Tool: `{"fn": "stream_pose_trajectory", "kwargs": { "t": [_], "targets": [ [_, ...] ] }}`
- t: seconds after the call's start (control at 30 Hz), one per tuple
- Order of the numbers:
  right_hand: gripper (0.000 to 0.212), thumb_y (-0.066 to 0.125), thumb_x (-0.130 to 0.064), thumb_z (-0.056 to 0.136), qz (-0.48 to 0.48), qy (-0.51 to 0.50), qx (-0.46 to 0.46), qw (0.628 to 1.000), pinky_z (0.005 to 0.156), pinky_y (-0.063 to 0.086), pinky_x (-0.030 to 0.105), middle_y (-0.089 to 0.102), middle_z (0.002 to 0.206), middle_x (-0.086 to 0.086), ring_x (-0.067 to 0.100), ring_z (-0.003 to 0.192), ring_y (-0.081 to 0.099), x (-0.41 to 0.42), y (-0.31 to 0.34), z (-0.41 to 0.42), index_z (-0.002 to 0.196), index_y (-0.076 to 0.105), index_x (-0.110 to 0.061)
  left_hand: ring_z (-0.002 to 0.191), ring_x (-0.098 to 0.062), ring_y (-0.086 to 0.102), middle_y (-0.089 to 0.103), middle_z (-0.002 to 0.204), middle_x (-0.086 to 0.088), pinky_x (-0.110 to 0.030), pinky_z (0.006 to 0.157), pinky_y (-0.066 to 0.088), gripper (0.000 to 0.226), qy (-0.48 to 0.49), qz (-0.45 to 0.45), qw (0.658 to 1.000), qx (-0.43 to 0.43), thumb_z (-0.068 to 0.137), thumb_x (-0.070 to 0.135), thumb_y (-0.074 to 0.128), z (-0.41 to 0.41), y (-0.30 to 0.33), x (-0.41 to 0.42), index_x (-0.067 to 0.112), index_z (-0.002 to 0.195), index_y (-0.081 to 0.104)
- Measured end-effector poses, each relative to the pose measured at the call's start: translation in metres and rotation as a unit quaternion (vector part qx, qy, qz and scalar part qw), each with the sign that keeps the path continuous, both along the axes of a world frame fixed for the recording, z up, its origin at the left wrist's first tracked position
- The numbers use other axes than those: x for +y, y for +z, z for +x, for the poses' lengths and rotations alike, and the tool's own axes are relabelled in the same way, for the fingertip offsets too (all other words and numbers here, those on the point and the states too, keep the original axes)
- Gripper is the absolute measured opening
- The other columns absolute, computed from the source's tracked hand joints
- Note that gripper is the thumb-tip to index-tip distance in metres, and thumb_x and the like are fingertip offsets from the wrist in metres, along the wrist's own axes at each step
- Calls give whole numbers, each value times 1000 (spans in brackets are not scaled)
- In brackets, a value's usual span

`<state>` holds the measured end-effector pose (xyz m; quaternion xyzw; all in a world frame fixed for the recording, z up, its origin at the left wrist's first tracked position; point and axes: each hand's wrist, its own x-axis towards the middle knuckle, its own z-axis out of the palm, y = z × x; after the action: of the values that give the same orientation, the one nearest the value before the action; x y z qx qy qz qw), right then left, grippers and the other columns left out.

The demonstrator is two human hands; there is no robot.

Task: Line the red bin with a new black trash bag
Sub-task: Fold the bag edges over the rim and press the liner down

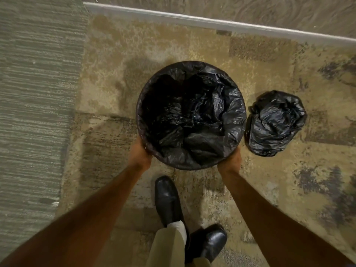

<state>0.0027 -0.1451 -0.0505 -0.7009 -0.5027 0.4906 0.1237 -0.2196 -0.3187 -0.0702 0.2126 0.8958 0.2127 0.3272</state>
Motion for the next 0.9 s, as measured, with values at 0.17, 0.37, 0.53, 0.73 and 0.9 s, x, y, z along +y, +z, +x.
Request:
{"fn": "stream_pose_trajectory", "kwargs": {
  "t": [0.17,0.37,0.53,0.73,0.9],
  "targets": [
    [45,54,-10,98,0,19,-27,999,71,48,24,62,104,-1,12,83,59,21,-1,9,142,45,-19,105,-30,62,64,110,-3,-21,74,43,36,63,10,998,-22,94,7,56,-7,8,6,9,130,56],
    [46,44,-16,100,259,120,-22,958,107,41,38,51,139,8,27,130,47,69,91,-3,146,39,-18,140,-15,37,42,149,-6,-20,115,26,52,-7,195,959,204,97,16,49,-52,99,26,16,149,41],
    [57,50,-39,98,277,608,-91,738,121,22,50,43,155,6,34,149,25,91,122,-68,150,40,-18,153,-26,16,33,162,-5,-42,122,10,60,-443,74,870,203,101,46,38,-55,139,92,19,154,38],
    [63,32,-50,102,149,831,-301,443,123,2,53,12,168,7,37,153,1,87,53,-125,157,21,-20,154,-31,-3,11,168,-9,-49,122,-1,81,-623,-230,729,165,98,63,24,-34,88,148,13,161,11],
    [67,34,-51,100,74,824,-422,370,117,-7,67,-7,168,5,39,152,-8,73,-6,-138,159,13,-27,153,-35,-10,-4,168,-12,-57,120,-4,101,-590,-349,715,141,87,80,27,-27,36,163,18,162,-1]
  ]
}}
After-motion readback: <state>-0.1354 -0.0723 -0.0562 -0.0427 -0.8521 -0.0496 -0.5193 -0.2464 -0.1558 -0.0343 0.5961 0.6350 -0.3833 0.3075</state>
